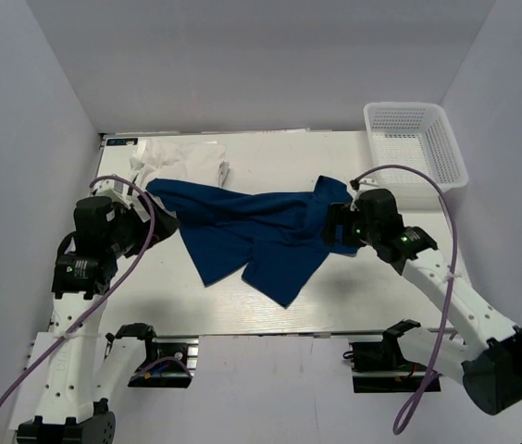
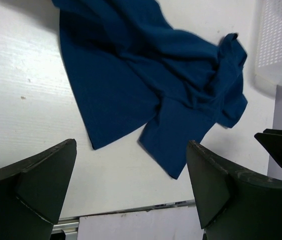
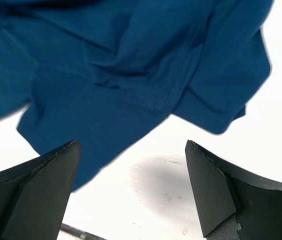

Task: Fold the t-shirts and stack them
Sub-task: Put the neatly folded tshirt into the corner of the board with the left arm

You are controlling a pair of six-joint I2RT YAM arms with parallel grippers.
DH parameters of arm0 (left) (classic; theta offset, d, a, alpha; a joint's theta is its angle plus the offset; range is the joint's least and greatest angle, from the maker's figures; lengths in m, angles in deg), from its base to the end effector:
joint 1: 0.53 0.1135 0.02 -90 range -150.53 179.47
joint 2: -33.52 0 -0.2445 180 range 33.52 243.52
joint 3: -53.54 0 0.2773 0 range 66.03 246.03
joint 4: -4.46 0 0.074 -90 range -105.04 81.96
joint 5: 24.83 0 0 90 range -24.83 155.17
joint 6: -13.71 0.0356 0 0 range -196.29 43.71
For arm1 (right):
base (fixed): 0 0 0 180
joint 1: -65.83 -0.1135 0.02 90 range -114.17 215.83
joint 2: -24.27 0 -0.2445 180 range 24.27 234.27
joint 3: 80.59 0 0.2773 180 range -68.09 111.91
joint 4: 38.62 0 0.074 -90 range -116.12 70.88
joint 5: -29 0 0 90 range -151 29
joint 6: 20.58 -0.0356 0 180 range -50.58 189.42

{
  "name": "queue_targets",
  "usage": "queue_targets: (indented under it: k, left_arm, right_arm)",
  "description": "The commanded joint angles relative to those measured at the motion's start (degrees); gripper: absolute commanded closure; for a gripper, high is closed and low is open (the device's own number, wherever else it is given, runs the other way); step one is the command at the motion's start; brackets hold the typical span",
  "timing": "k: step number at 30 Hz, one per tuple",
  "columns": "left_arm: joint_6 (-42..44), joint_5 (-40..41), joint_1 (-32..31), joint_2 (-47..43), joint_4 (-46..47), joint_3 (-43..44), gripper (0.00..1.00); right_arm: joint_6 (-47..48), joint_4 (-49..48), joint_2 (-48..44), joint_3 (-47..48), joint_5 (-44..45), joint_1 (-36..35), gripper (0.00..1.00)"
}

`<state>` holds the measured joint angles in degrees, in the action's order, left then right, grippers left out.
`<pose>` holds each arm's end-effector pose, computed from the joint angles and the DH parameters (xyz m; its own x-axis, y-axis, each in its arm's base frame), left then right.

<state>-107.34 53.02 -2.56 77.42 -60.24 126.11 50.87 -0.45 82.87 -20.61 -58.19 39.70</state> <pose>0.1747 -0.0137 0.3521 -0.6092 -0.4830 -0.6290 -0.1278 0.8426 -0.5232 0.2320 0.1119 0.2633 -0.6385 0.0407 -0.7686 -0.2126 0.9504 0.2269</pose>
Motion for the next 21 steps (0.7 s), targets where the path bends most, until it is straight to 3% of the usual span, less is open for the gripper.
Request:
queue_targets:
  k: [1,5,9,17,21]
  left_arm:
    - [-1.9,-2.1,-0.2,1.4,2.5,-4.5,0.0]
    - [-2.9,-4.2,-0.7,3.3,9.8,-9.5,0.0]
    - [-2.9,-3.7,-0.7,6.6,10.5,-9.6,0.0]
    - [-1.7,-1.9,-0.7,10.9,9.9,-6.6,0.0]
    - [-1.7,-1.9,-0.7,12.0,8.6,-5.2,0.0]
  right_arm:
    - [1.6,-1.4,3.1,1.6,-2.2,-1.3,0.1]
    - [2.3,-4.7,9.1,3.5,-4.0,-3.1,0.1]
    - [5.3,-6.8,19.3,8.1,-0.4,-5.7,0.1]
    - [12.0,-15.2,42.4,23.8,3.8,-11.2,0.1]
    - [9.5,-13.3,56.7,40.0,3.4,-13.1,0.1]
